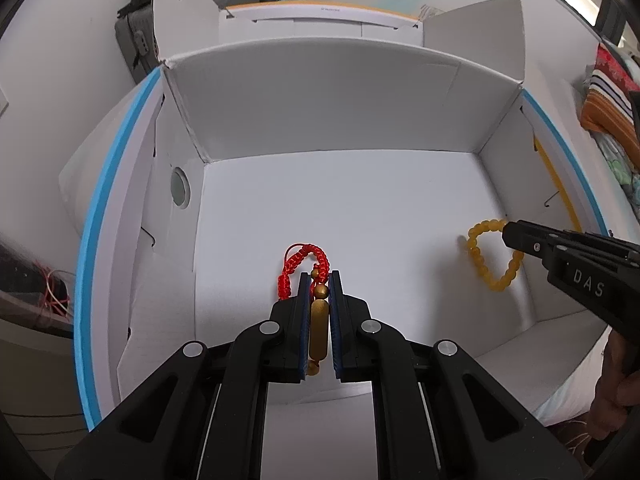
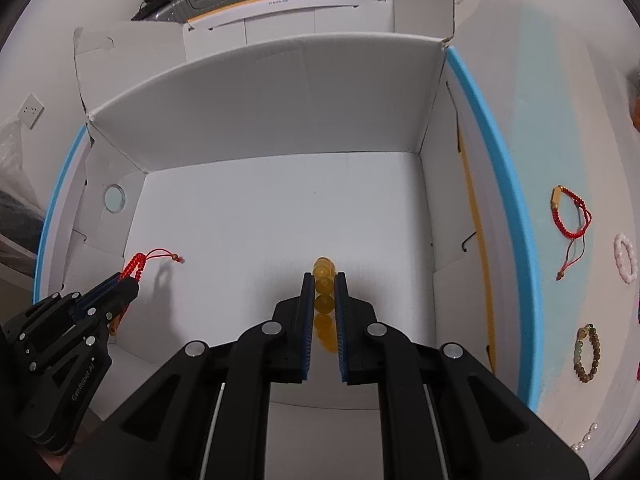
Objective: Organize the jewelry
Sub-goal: 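Carry both bracelets into the white box and open both grippers, then move both tools back over the remaining bracelets on the bed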
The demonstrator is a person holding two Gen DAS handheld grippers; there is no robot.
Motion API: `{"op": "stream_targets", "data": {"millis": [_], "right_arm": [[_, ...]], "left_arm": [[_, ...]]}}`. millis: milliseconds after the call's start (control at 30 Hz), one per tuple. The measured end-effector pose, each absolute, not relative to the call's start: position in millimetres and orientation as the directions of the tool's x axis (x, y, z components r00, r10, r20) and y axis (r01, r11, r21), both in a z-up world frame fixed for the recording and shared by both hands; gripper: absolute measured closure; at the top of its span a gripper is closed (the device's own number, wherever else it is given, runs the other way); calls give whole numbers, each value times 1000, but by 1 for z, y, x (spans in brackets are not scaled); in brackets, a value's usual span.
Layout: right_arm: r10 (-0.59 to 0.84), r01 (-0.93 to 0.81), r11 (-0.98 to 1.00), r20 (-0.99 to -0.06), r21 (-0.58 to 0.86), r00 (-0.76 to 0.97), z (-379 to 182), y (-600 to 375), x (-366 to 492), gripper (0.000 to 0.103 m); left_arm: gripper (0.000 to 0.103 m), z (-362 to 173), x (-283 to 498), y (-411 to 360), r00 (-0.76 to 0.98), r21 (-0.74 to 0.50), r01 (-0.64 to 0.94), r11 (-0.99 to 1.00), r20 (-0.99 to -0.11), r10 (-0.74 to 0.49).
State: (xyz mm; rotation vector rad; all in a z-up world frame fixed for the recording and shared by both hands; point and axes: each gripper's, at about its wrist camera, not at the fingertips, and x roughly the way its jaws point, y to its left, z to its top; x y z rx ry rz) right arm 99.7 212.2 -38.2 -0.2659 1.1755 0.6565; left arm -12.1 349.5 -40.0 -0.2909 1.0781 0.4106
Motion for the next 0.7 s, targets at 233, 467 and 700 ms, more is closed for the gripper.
{"op": "stream_targets", "data": {"millis": [233,467,700], "right_arm": [[328,-603,787,-916,128,233,-39,212,95,91],[348,-601,787,-904,138,248,-27,212,94,73],[404,-594,790,-856,149,322,9,193,83,36]], "left_arm": [[92,-42,-13,351,403,-29,-474,880,-896,187],[66,-28,-18,347,423,-7,-483,876,-877,227],[37,-9,-29,338,462,21,-490,872,-841,280]]}}
